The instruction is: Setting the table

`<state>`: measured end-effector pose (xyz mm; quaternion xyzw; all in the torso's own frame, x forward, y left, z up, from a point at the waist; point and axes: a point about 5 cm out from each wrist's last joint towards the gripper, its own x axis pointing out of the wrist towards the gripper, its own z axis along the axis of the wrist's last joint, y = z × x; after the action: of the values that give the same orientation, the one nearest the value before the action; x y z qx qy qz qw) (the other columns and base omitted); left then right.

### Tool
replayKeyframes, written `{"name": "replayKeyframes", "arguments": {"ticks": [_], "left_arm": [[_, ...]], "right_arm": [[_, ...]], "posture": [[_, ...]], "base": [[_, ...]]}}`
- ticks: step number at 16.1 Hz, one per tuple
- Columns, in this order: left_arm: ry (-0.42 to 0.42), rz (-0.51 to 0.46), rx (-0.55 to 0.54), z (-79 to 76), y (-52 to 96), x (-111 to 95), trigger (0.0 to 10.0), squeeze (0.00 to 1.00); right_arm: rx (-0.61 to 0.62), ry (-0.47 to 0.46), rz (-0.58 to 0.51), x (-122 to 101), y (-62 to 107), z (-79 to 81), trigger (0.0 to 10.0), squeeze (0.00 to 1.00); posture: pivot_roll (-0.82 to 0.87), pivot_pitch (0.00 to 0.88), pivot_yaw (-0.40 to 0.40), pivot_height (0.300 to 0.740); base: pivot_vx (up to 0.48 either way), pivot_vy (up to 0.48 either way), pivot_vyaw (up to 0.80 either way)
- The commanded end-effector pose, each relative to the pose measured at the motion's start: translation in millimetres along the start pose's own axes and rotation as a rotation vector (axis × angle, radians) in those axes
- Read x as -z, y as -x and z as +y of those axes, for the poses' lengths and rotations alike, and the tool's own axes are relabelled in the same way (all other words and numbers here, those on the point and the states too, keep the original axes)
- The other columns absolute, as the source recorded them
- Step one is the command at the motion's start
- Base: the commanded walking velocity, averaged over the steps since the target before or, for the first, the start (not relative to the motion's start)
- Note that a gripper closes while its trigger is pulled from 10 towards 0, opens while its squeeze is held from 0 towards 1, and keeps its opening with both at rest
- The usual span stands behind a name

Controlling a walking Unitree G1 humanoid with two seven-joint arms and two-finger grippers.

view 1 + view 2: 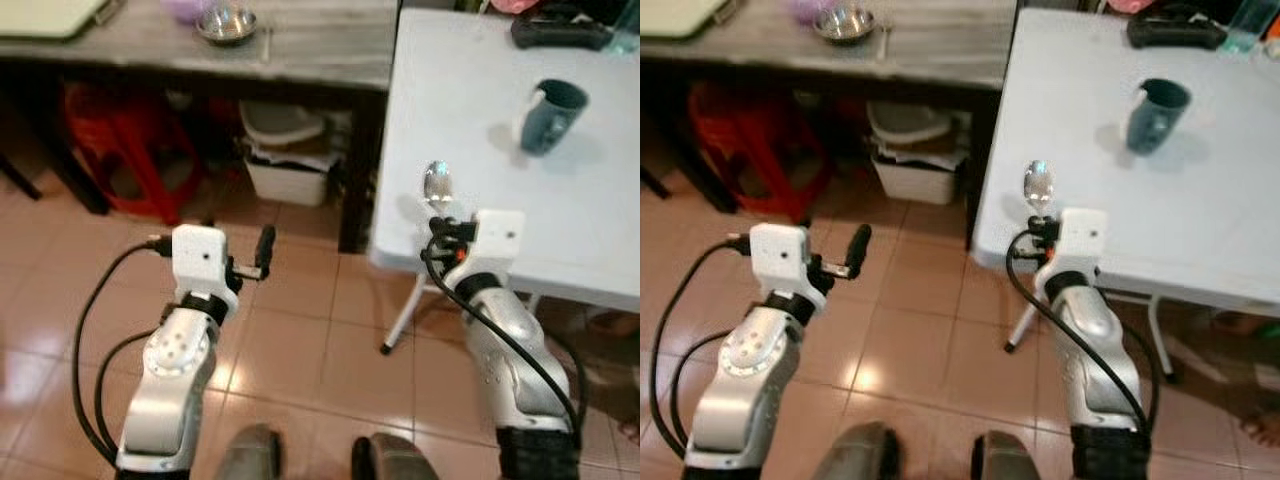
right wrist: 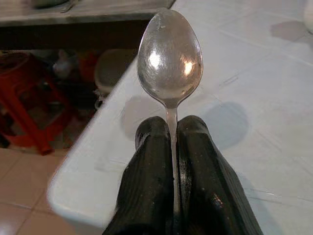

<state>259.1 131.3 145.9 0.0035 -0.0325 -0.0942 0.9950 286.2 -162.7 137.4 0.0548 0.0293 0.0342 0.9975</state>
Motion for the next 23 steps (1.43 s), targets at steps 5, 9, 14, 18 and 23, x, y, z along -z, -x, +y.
{"name": "replayKeyframes", "arguments": {"ticks": [5,9,14,18,23], "left_arm": [[-0.022,0.008,-0.021,6.8,-0.2,3.7,10.0,0.0],[-0.018,0.007,-0.019,6.7,-1.1,4.3,10.0,0.0],[-0.041,-0.008,-0.008,5.2,-1.9,2.7,10.0,0.0],[-0.054,-0.016,0.009,2.4,-2.8,1.5,10.0,0.0],[-0.039,-0.015,0.011,2.5,-3.8,1.8,10.0,0.0]], "right_arm": [[-0.002,0.0,-0.067,-9.6,-2.1,5.4,0.0,0.0],[0.003,0.008,-0.079,-10.2,-0.6,4.6,0.0,0.0],[0.007,0.015,-0.086,-10.2,0.9,4.5,0.0,0.0],[0.014,0.019,-0.095,-10.9,-0.2,5.5,0.0,0.0],[0.038,0.026,-0.101,-11.8,-1.0,2.3,0.0,0.0]], "posture": [[0.0,0.16,0.01,0.74],[0.0,0.16,0.011,0.74],[-0.01,0.159,0.012,0.74],[-0.01,0.157,0.014,0.74],[-0.01,0.156,0.016,0.74]], "base": [[0.405,0.122,0.0],[0.435,0.0,0.0],[0.436,0.0,0.0],[0.48,0.0,0.0],[0.478,0.0,0.0]]}}
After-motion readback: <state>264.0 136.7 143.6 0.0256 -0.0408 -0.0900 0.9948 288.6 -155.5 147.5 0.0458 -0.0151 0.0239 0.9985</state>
